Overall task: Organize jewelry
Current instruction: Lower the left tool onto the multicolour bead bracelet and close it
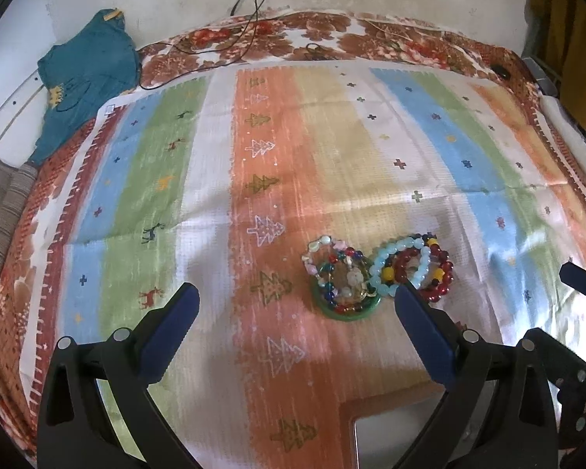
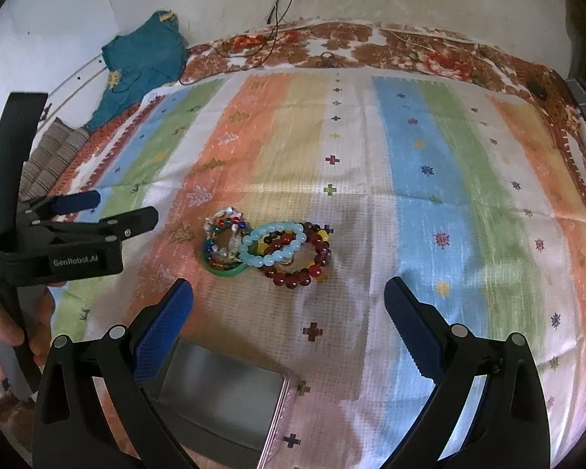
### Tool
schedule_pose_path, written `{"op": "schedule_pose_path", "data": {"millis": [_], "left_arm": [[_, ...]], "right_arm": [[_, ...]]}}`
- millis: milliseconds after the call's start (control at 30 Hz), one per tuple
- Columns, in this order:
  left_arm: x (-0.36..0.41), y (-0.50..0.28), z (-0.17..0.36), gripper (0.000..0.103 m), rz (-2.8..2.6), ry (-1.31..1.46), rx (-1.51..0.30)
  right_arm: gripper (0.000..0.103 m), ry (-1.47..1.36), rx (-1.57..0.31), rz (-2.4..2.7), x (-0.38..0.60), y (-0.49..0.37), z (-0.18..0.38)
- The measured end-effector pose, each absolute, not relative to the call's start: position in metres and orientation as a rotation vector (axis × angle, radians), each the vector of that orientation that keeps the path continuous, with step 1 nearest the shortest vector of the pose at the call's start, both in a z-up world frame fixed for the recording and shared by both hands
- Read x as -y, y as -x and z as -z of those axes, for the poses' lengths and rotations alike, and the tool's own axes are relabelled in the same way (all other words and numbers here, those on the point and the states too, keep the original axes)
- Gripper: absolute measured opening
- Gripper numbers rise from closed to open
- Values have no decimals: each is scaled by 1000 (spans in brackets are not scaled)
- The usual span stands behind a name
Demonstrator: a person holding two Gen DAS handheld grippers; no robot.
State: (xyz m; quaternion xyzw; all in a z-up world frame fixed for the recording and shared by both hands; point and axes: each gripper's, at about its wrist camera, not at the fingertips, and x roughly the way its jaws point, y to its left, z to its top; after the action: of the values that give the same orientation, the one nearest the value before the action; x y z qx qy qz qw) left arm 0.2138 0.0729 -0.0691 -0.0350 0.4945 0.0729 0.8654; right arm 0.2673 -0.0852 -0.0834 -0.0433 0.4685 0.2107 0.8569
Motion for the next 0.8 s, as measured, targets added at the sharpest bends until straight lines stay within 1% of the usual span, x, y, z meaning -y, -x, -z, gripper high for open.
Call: {"op": "schedule_pose_path", "data": {"millis": [300,400,500,667,800], "left_arm": [[-77,-237,91,97,-145,73,-1081],[-79,-245,94,94,-146,76,-1091],[-79,-252,97,93,-137,83,-1097],[-77,-262,106,88,-119,71,-1115],[-76,-270,114,88,-95,72,-1134]], "right_arm": [[99,126,-1029,-437,76,-285,102],[99,137,-1037,-444,71,-289,105],[99,145,-1046,-446,67,-292,109],[99,159,-1057,-443,65,-297,115],[99,160,-1063,-436,65,-301,118]]}}
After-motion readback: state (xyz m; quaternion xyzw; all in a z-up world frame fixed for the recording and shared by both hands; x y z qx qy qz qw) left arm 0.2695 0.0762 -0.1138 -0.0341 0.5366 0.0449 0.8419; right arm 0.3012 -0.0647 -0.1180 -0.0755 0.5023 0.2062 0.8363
